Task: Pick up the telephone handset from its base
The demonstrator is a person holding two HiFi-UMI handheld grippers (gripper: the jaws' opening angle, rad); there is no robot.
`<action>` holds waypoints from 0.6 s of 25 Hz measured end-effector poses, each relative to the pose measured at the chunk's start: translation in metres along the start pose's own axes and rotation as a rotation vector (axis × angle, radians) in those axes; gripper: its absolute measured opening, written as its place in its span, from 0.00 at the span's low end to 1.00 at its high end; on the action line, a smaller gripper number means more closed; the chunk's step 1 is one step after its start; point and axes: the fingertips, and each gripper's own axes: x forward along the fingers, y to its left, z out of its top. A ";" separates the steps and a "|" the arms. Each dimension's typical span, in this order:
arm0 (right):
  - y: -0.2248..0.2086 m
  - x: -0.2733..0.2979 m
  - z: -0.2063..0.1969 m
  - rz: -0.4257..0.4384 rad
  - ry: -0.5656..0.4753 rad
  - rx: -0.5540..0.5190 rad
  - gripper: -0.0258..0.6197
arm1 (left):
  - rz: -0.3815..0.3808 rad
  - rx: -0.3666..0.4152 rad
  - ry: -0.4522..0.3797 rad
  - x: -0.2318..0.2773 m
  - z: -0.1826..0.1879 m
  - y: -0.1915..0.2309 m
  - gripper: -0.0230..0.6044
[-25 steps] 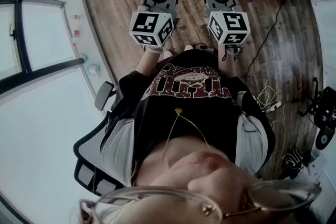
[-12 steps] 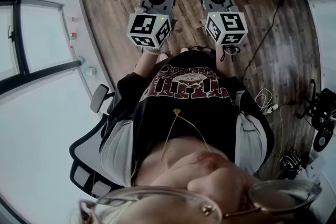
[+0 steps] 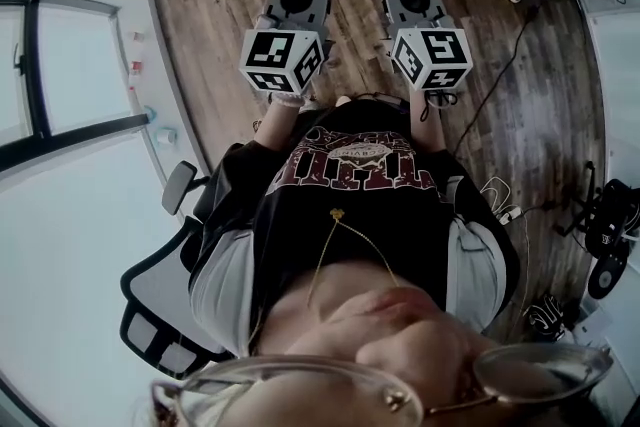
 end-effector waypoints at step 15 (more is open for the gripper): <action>-0.014 0.065 -0.008 0.007 0.017 0.003 0.07 | 0.019 -0.020 0.020 0.042 -0.007 0.057 0.05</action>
